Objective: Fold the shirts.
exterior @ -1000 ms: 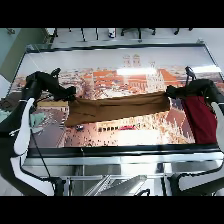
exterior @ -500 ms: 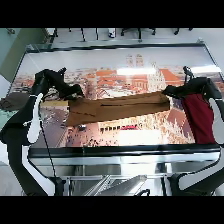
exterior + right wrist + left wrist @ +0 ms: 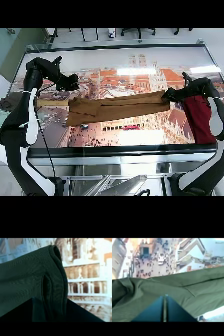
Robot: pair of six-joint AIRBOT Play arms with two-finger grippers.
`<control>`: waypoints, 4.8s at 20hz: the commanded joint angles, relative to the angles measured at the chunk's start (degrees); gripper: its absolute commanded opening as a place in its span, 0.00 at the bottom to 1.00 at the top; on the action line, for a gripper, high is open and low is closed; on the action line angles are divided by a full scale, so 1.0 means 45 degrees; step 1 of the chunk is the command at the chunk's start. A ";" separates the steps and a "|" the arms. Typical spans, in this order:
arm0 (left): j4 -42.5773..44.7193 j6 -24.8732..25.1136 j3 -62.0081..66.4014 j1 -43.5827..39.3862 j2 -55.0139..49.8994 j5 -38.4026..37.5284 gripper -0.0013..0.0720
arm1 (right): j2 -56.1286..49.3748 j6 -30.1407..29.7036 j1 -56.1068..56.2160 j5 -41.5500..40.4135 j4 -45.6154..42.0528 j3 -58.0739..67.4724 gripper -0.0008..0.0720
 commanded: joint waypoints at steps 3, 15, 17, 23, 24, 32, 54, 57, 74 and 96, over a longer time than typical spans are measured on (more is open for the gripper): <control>-0.0933 0.0097 -0.0219 -0.0413 0.0432 -0.0627 0.04 | -0.0350 -0.0316 0.0442 -0.0675 0.0058 0.0058 0.31; -0.0860 0.0699 -0.0233 -0.6751 -0.2871 -0.4337 0.04 | 0.3361 -0.0525 0.0563 -0.2424 0.0466 0.0782 0.04; -0.0957 0.0685 -0.0233 -0.7548 -0.3555 -0.4731 0.04 | 0.4439 -0.0525 0.0563 -0.2895 0.0466 0.1137 0.04; -0.2497 0.0554 -0.0034 -0.8233 -0.3949 -0.6217 0.04 | 0.6339 -0.0427 0.0699 -0.4022 0.0554 0.1472 0.04; -0.2696 0.0554 0.0253 -0.8233 -0.3949 -0.6081 0.04 | 0.6358 -0.0301 0.0695 -0.4143 0.0549 0.1472 0.04; -0.3823 0.0583 0.1088 -0.4823 0.1156 -0.2249 0.04 | 0.6241 0.0680 0.1190 -0.4294 0.0942 0.1472 0.04; -0.3827 0.2958 -0.6878 0.6717 1.5008 -0.2686 0.04 | 0.3002 0.3181 0.8626 0.1637 0.0447 0.1331 0.97; -0.3823 0.2963 -0.6033 0.6717 1.4139 -0.1724 0.04 | 0.3075 0.3934 0.5809 -0.1229 -0.0355 0.1219 0.97; -0.3876 0.3041 -0.5625 0.5537 1.2191 -0.1103 0.04 | -0.1078 0.2453 0.6198 -0.0981 0.2215 0.0432 0.22; -0.3779 0.3045 -0.6037 0.1418 1.2172 -0.2963 0.04 | 0.5231 0.2827 -0.7193 -0.5382 0.2055 0.2176 0.04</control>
